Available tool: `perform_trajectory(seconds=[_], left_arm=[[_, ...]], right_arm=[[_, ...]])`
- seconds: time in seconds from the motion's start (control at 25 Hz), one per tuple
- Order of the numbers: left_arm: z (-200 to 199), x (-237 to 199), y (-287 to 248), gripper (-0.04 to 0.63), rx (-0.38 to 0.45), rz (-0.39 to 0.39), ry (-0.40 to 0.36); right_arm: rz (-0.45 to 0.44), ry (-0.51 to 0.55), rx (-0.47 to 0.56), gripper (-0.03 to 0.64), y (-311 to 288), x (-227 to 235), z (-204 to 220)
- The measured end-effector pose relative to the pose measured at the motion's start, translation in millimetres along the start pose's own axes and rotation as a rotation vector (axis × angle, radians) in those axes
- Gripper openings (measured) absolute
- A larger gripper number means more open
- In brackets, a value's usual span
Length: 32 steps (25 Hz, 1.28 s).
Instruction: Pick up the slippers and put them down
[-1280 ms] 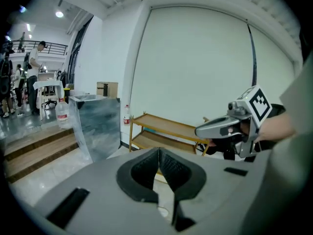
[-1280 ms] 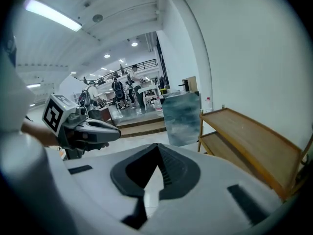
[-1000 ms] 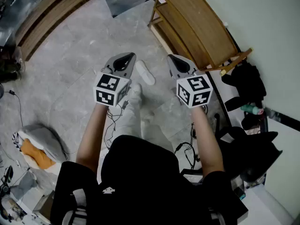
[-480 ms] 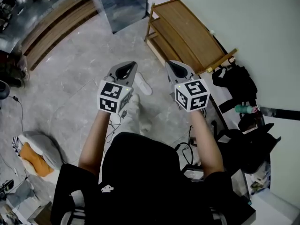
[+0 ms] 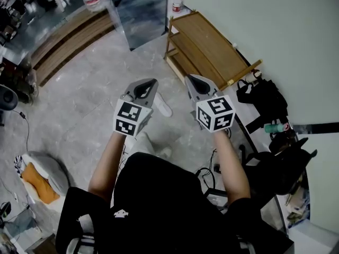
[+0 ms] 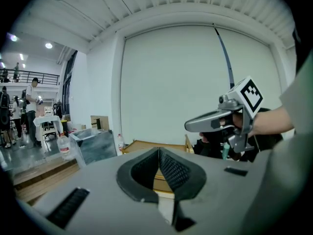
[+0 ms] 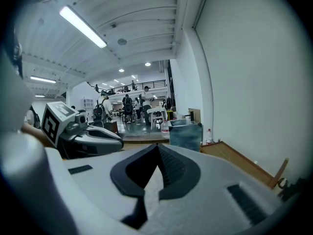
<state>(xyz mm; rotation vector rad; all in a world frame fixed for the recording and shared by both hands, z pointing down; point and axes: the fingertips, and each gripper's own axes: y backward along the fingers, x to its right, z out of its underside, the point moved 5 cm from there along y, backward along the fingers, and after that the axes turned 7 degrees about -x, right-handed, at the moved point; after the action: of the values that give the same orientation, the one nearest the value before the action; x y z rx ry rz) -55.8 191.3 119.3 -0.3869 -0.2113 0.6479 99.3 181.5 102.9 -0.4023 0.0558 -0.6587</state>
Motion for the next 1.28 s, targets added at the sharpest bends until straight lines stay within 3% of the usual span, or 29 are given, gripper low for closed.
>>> perform_trajectory(seconds=[0.6,1.28], left_arm=[[-31.4,-9.3,49.2,0.005,0.091,-0.024,-0.014],[-30.5,-56.1,122.6,0.005,0.171,0.03,-0.039]], right_arm=[[-0.024,0.017,0.068,-0.002,8.6,-35.7,-28.3],[0.067,0.022,0.099,-0.002,2.5,-126.2,-57.1]])
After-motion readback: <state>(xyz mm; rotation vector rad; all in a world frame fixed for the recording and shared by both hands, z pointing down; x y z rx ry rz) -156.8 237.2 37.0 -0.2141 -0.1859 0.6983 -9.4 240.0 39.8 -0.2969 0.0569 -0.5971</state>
